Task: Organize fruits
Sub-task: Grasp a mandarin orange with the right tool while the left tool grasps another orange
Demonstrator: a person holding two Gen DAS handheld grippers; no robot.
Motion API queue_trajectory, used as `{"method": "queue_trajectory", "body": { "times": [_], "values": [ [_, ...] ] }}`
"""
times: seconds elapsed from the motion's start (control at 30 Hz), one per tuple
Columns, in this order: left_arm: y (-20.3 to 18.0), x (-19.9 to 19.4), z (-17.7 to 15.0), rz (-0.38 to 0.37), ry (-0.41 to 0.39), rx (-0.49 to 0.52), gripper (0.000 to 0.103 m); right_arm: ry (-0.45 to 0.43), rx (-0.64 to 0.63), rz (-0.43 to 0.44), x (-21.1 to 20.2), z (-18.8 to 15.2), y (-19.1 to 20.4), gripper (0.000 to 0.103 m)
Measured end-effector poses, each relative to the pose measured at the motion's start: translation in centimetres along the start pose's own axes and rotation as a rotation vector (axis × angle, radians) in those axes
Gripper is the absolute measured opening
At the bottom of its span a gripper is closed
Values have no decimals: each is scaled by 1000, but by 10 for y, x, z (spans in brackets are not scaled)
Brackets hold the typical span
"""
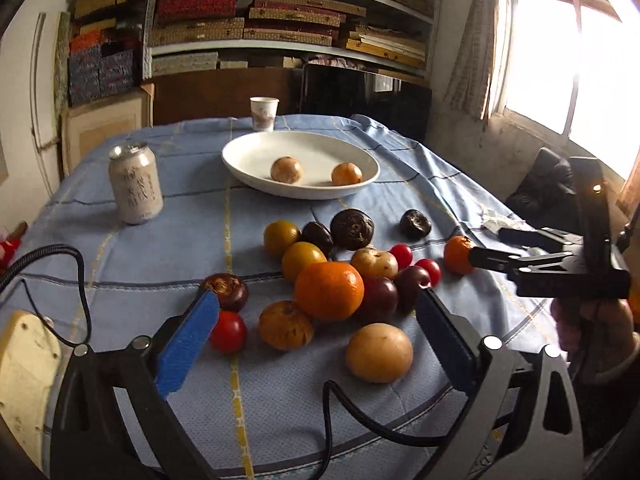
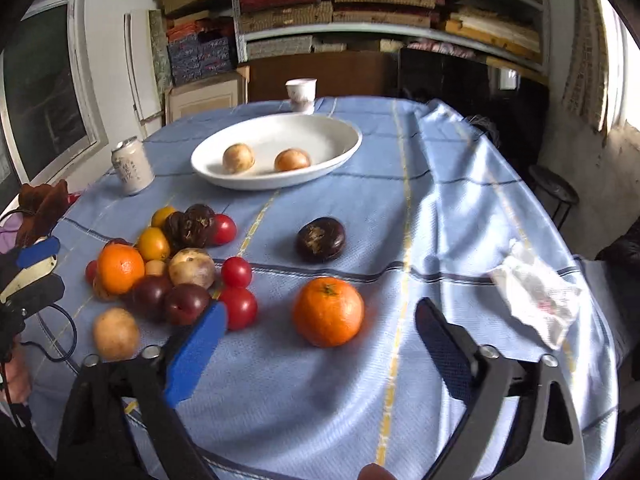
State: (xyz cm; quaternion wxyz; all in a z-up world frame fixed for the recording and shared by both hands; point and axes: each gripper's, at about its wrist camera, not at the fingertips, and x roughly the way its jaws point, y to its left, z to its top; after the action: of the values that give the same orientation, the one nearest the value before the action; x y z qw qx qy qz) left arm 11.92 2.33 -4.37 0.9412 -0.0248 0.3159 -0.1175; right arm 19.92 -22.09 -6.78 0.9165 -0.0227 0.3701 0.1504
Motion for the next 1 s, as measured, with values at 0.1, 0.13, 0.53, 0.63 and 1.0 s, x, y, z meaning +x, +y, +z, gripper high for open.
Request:
{"method": "queue_trajectory", "body": {
  "times": [0.1, 0.13, 0.53, 0.63, 1.0],
  "values": [
    [5, 5, -4, -37, 19, -24, 97, 26, 19, -18, 10, 1, -3, 75],
    [6, 4, -4, -49, 11, -30, 97, 25, 30, -16, 12, 2, -4, 71],
    [6, 8, -5, -68, 27, -35, 97, 86, 53, 3, 29, 4, -10, 54],
    [5, 9, -5, -65, 31, -35, 97, 115, 59, 8, 36, 3, -11, 54],
    [9, 16, 27, -43, 59, -58, 94, 26, 115, 35, 19, -1, -21, 45]
  ]
}}
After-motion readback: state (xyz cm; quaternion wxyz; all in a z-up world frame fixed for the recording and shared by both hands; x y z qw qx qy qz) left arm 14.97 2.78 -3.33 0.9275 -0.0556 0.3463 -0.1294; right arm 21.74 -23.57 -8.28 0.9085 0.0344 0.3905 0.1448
